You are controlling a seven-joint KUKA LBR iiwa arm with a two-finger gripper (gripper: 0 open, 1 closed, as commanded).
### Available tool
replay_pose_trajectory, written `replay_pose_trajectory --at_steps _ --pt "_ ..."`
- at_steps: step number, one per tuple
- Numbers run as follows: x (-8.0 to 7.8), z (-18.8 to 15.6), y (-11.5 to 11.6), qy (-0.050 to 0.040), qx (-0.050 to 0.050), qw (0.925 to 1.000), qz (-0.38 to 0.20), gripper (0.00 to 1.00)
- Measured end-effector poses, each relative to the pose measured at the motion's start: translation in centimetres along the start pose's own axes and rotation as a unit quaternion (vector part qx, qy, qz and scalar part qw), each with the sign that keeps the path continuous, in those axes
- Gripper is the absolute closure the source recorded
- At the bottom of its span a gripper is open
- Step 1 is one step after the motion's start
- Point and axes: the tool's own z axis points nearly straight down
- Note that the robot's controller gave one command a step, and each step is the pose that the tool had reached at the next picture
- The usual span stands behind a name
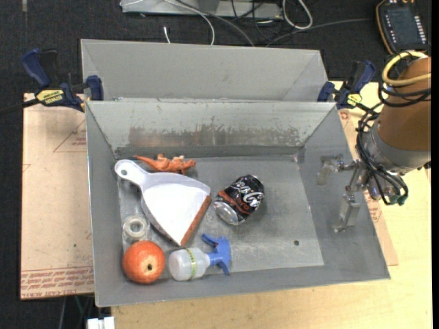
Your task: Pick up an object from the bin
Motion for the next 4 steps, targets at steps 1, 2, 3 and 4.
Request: replay_pose_trajectory --at_steps 1,2,3,4 --pt "0.0 0.0 0.0 0.0000 0.000 1.0000 0.000 0.00" --pt "-0.3 -0.5 1.2 0.0005 0.001 1.0000 0.005 0.00" --pt "0.1 0.6 2.4 -0.0078 0.000 0.9999 0.012 0.00" --pt "0.1 -5.5 4.8 -0.0059 0.001 0.9849 -0.173 0.00"
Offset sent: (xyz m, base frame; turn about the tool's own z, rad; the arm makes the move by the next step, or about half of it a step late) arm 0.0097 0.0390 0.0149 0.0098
